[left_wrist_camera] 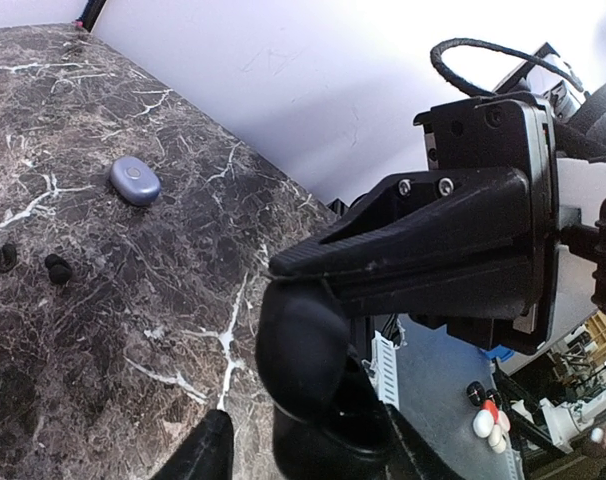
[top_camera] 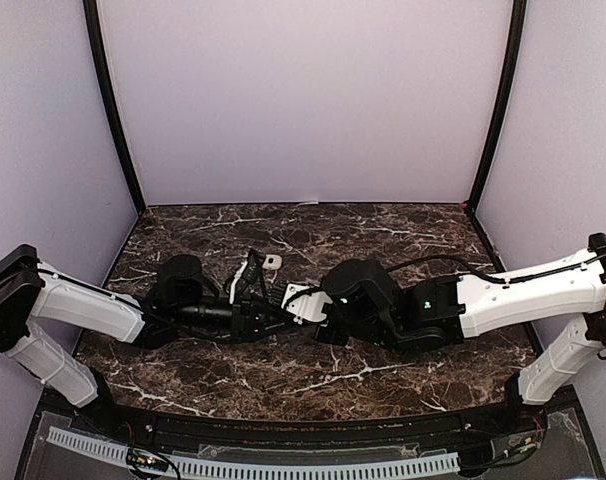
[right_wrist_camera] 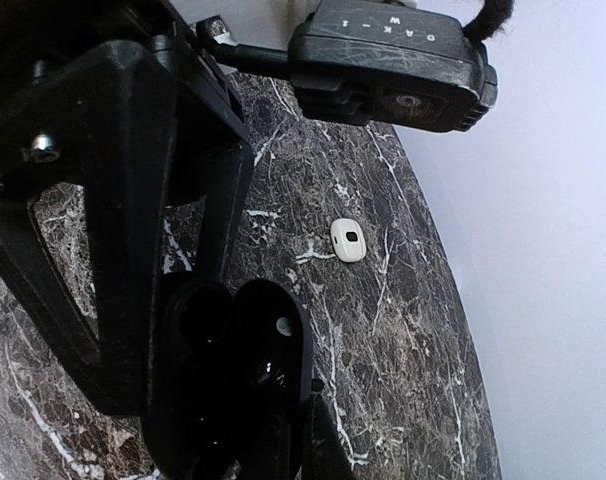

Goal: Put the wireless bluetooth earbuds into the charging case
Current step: Pass from the right arm to the left

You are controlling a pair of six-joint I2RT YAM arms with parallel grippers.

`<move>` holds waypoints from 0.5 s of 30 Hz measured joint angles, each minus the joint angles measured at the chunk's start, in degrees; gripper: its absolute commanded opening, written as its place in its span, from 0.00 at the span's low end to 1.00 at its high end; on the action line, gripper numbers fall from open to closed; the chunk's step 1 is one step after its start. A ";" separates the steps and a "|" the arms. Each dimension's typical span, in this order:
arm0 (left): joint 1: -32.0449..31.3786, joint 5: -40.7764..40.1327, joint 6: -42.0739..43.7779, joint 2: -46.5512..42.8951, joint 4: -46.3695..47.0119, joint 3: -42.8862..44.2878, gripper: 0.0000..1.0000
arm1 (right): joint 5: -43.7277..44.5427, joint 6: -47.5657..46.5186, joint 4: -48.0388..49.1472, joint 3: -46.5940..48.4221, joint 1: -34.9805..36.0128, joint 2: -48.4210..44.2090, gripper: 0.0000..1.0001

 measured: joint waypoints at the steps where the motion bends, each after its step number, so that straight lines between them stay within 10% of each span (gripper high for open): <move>1: 0.00 0.07 -0.39 0.28 0.42 0.00 0.41 | 0.00 0.00 0.00 0.00 0.00 0.00 0.00; 9: -0.04 0.24 -1.36 0.83 2.86 0.00 0.37 | 0.48 0.00 0.02 0.00 0.00 0.00 0.00; 15: -0.11 0.17 -1.86 1.01 3.45 0.00 0.15 | 0.90 0.00 -0.04 0.00 0.00 0.00 0.04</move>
